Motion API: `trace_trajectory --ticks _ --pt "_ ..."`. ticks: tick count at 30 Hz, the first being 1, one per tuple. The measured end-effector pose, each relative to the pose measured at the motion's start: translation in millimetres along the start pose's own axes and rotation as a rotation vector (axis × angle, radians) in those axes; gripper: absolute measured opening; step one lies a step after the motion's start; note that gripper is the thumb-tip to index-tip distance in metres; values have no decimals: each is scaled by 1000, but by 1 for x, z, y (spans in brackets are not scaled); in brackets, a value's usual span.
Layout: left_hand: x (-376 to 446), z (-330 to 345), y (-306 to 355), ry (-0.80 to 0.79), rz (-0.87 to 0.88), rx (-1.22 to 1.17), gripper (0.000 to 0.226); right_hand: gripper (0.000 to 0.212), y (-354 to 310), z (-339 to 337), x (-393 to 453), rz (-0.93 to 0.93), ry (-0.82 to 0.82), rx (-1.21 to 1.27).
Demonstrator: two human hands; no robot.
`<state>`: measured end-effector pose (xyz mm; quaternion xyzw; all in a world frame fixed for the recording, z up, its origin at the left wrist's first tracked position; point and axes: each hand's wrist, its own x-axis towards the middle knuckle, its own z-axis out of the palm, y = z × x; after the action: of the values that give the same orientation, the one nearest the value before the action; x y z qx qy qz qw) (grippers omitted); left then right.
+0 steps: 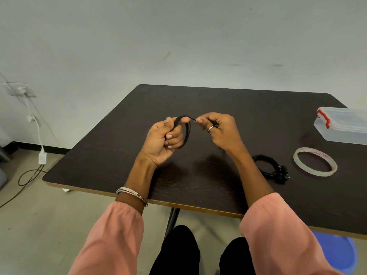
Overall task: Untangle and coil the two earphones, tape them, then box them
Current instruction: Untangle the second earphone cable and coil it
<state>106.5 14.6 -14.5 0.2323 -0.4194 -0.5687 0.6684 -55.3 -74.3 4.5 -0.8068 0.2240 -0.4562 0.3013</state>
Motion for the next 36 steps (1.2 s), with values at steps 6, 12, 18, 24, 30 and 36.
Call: trace_trajectory --ticks 6,12,18,24,30,36 --pt "0 -2 6 94 91 -149 43 19 4 12 -3 -100 -224 -266" --pt "2 -7 11 265 215 -180 34 24 -7 26 -11 -119 -491 -650" --pt "4 -6 8 529 286 -21 21 28 -18 32 -18 -258 -595 -727" --pt "7 -5 0 600 274 243 13 23 -19 37 -19 -360 -577 -705" --pt "6 -2 -10 489 197 592 20 15 -19 20 -14 -235 -244 -277" --pt "2 2 -15 312 97 787 23 11 -14 6 -9 -30 -68 -11"
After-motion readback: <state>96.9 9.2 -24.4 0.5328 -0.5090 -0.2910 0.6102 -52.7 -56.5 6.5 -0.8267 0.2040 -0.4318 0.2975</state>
